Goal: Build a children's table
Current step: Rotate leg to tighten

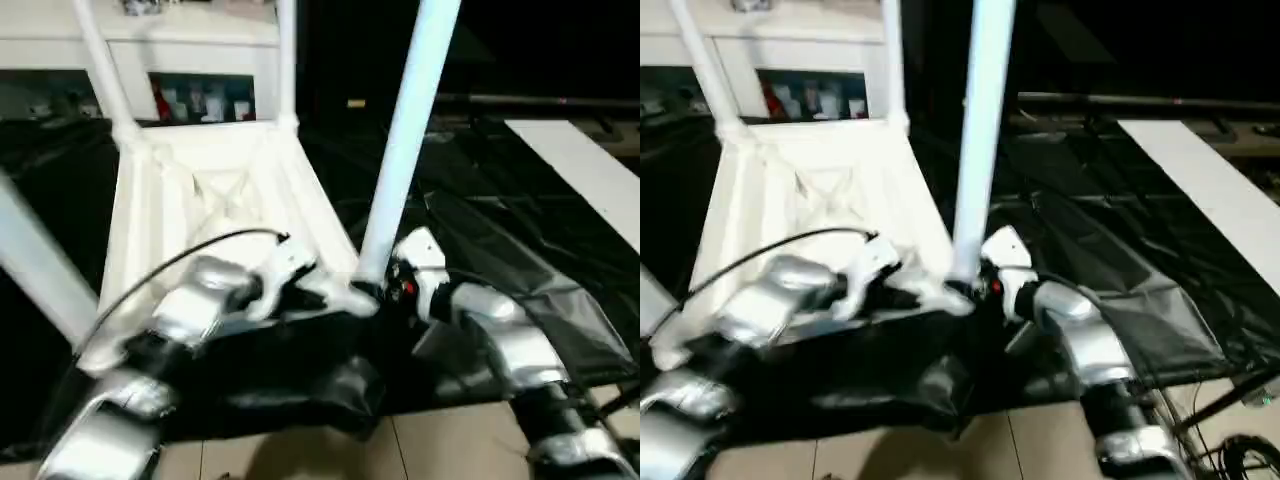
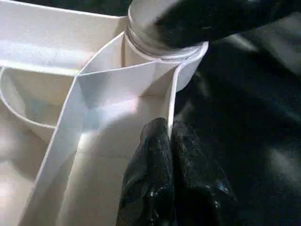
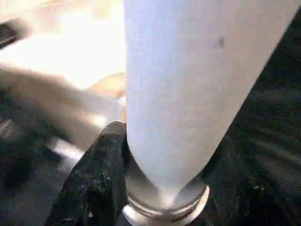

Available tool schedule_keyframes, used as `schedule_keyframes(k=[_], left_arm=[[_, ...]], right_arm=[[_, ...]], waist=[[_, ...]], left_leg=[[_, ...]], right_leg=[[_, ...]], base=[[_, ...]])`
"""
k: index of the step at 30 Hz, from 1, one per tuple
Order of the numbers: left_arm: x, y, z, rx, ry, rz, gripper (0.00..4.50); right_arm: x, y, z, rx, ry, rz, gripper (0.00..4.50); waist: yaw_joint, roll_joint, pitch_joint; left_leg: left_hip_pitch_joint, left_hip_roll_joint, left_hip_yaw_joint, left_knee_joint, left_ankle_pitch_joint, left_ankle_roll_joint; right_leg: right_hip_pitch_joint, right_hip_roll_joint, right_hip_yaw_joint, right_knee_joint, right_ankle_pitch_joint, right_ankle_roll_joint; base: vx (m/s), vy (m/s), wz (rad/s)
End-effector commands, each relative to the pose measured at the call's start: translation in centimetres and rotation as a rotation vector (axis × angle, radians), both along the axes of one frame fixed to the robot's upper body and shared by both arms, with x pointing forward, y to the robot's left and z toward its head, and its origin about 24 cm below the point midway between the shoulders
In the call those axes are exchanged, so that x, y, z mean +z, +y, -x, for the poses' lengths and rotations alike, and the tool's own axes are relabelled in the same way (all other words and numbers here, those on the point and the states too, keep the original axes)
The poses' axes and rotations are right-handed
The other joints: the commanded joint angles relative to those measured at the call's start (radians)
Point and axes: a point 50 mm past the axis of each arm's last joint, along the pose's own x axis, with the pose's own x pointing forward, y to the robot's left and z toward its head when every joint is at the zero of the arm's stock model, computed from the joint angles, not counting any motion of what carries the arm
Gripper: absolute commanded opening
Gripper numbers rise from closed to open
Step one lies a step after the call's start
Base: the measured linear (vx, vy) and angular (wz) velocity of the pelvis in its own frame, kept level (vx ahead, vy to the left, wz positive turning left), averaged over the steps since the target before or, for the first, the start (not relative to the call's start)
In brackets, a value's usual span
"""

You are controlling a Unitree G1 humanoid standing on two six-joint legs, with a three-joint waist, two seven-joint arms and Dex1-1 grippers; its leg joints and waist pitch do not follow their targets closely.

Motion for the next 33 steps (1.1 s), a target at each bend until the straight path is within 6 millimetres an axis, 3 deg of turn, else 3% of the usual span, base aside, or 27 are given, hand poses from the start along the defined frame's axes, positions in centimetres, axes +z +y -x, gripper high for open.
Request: schedule_keyframes(k=[1, 3, 10, 19, 21, 23, 25, 27, 29, 31, 32, 33], left_arm=[[-0.9, -0.7, -0.7, 0.137, -0.022, -0.040, 0.00], [-1.0, -1.1, -1.0, 0.165, -0.042, -0.062, 0.00], [-1.7, -1.2, -1.6, 0.212, -0.077, -0.131, 0.00], [-1.9, -0.8, -1.9, 0.215, -0.089, -0.160, 0.00], [-1.9, -0.8, -1.9, 0.190, -0.091, -0.155, 0.00], [-1.8, -0.9, -1.7, 0.154, -0.097, -0.153, 0.00], [-1.9, -0.8, -1.6, 0.134, -0.092, -0.151, 0.00], [-1.8, -0.8, -1.4, 0.091, -0.096, -0.140, 0.00], [-1.8, -0.8, -1.3, 0.071, -0.091, -0.134, 0.00], [-1.8, -0.7, -0.9, 0.010, -0.086, -0.092, 0.00], [-1.7, -0.7, -0.7, -0.003, -0.077, -0.074, 0.00], [-1.7, -0.4, -0.4, -0.047, -0.070, -0.048, 0.00]], right_arm=[[-1.7, 2.5, 0.4, -0.033, 0.084, 0.018, 2.06], [-1.9, 3.2, -0.1, -0.094, 0.100, 0.031, 2.04], [-1.8, 5.0, -1.0, -0.216, 0.118, 0.060, 2.04], [-1.3, 4.8, -1.4, -0.256, 0.092, -0.033, 2.04], [-0.4, 4.3, -1.5, -0.255, 0.033, -0.090, 2.04], [0.3, 3.8, -1.5, -0.241, -0.009, -0.132, 2.58], [0.8, 3.2, -1.3, -0.207, -0.049, -0.135, 2.69], [1.2, 2.6, -0.9, -0.178, -0.083, -0.125, 2.91], [1.6, 2.2, -0.5, -0.141, -0.106, -0.122, 2.91], [1.9, 1.3, 0.8, -0.029, -0.123, -0.101, 2.91], [2.0, 1.0, 1.3, 0.017, -0.127, -0.089, 2.91], [1.9, 0.0, 2.5, 0.101, -0.124, -0.058, 2.91]], waist=[[-0.007, 0.007, -0.046], [-0.005, 0.012, -0.047], [-0.006, 0.014, -0.049], [-0.009, 0.018, -0.045], [-0.008, 0.021, -0.052], [-0.004, 0.020, -0.054], [-0.001, 0.020, -0.053], [-0.005, 0.019, -0.053], [-0.003, 0.015, -0.056], [-0.002, 0.022, -0.056], [0.002, 0.017, -0.058], [0.005, 0.020, -0.059]], left_leg=[[0.003, 0.006, -0.005, -0.073, -0.318, -0.024], [0.006, 0.007, -0.007, -0.074, -0.320, -0.020], [0.000, 0.005, -0.006, -0.077, -0.310, -0.013], [0.007, 0.006, -0.010, -0.081, -0.374, -0.012], [0.006, 0.010, -0.011, -0.085, -0.353, -0.012], [0.002, 0.014, -0.007, -0.088, -0.316, -0.005], [0.002, 0.013, -0.003, -0.087, -0.314, 0.002], [-0.014, 0.012, -0.008, -0.092, -0.287, 0.005], [-0.007, 0.014, -0.004, -0.085, -0.262, 0.013], [-0.007, 0.013, -0.001, -0.082, -0.244, 0.018], [-0.007, 0.014, 0.000, -0.079, -0.226, 0.031], [-0.008, 0.015, 0.000, -0.078, -0.194, 0.041]], right_leg=[[0.031, -0.051, 0.033, -0.106, -0.486, -0.094], [0.030, -0.054, 0.033, -0.107, -0.483, -0.090], [0.032, -0.053, 0.034, -0.106, -0.464, -0.079], [0.020, -0.057, 0.028, -0.125, -0.575, -0.040], [0.028, -0.058, 0.029, -0.119, -0.502, -0.058], [0.032, -0.056, 0.032, -0.112, -0.406, -0.082], [0.034, -0.053, 0.034, -0.108, -0.363, -0.101], [0.049, -0.055, 0.031, -0.102, -0.360, -0.099], [0.045, -0.057, 0.036, -0.102, -0.329, -0.102], [0.045, -0.056, 0.037, -0.098, -0.285, -0.125], [0.051, -0.054, 0.038, -0.094, -0.234, -0.137], [0.056, -0.053, 0.038, -0.088, -0.184, -0.150]], base=[[0.000, 0.000, 0.00], [0.000, 0.000, 0.00], [0.000, 0.000, 0.00], [0.000, 0.000, 0.00], [0.000, 0.000, 0.00], [0.000, 0.000, 0.00], [0.000, 0.000, 0.00], [0.000, 0.000, 0.00], [0.000, 0.000, 0.00], [0.000, 0.000, 0.00], [0.000, 0.000, 0.00], [0.054, -0.009, 0.02]])
